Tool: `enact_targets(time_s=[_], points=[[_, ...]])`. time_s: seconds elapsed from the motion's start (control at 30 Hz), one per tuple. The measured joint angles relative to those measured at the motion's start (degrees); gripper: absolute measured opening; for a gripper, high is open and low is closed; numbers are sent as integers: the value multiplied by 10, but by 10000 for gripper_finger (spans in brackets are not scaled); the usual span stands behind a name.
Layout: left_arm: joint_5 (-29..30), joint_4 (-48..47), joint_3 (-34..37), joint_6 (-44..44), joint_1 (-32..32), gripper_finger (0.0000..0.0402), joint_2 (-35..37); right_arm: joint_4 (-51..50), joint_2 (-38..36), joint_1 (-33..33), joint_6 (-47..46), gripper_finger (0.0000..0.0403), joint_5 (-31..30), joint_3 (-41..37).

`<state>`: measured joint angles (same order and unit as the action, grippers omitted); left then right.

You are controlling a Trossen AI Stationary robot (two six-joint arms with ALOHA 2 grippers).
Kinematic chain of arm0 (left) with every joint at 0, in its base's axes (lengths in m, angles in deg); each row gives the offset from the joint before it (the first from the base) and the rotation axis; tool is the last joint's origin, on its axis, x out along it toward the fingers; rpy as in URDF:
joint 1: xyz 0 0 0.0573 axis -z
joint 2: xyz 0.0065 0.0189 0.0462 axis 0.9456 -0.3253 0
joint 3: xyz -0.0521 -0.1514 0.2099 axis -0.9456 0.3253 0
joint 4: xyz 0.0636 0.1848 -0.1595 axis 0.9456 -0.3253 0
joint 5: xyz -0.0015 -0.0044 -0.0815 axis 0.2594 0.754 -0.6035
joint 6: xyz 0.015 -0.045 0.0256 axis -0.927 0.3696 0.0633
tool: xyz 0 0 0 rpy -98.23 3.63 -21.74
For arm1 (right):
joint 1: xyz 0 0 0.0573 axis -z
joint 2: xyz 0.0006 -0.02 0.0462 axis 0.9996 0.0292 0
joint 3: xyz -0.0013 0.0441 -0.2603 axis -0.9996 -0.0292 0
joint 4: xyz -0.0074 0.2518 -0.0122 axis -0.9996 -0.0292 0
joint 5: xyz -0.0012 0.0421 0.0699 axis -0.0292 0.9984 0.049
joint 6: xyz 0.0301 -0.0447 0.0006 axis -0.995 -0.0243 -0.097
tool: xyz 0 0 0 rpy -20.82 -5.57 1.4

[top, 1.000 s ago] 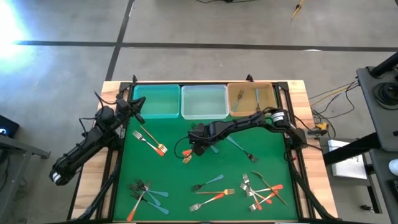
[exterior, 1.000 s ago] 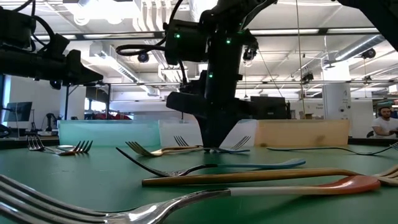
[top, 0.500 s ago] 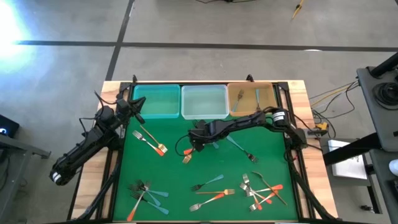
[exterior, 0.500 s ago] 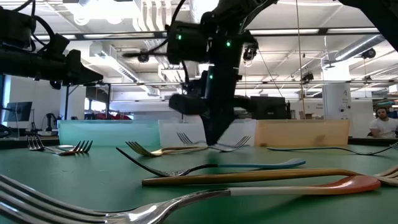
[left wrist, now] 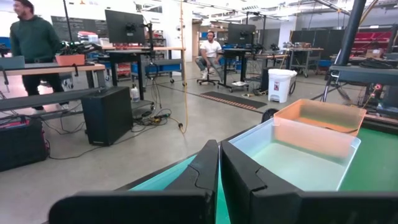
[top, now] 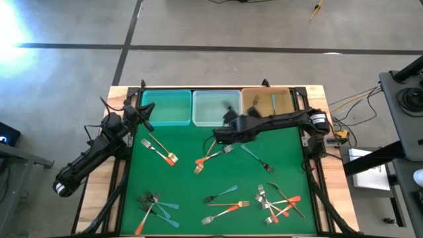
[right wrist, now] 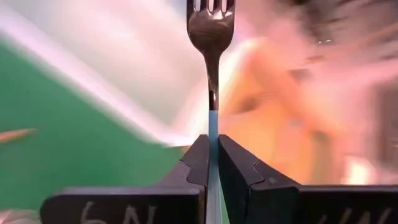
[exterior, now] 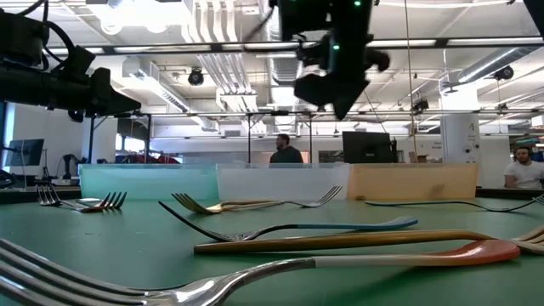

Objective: Sort silverware by color (type)
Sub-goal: Put the blue fork into the orange bin, then put the orange fork into the white bin

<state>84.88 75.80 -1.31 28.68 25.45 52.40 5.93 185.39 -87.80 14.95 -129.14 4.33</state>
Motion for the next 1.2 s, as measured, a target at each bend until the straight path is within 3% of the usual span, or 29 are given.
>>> enact_targets(time_s=[0.17, 0.33, 0.43, 0.53, 0.7, 0.8, 1.0, 1.2], points=[[0, 0, 0, 0, 0, 0, 0, -112, -32, 46, 16, 13, -97, -20], [0, 0, 0, 0, 0, 0, 0, -101, -48, 120, 181, 13, -106, -65], [0, 0, 0, 0, 0, 0, 0, -102, -51, 179, 214, 13, -105, -101], [0, 0, 0, 0, 0, 0, 0, -98, -51, 239, 208, 13, -87, -135], [0, 0, 0, 0, 0, 0, 0, -36, -51, 312, 217, 13, 14, -187], [0, 0, 0, 0, 0, 0, 0, 6, -51, 327, 224, 22, 16, -208], [0, 0, 0, 0, 0, 0, 0, 34, -52, 328, 253, 78, -8, -204], [0, 0, 0, 0, 0, 0, 0, 32, -52, 323, 255, 124, 24, -182]])
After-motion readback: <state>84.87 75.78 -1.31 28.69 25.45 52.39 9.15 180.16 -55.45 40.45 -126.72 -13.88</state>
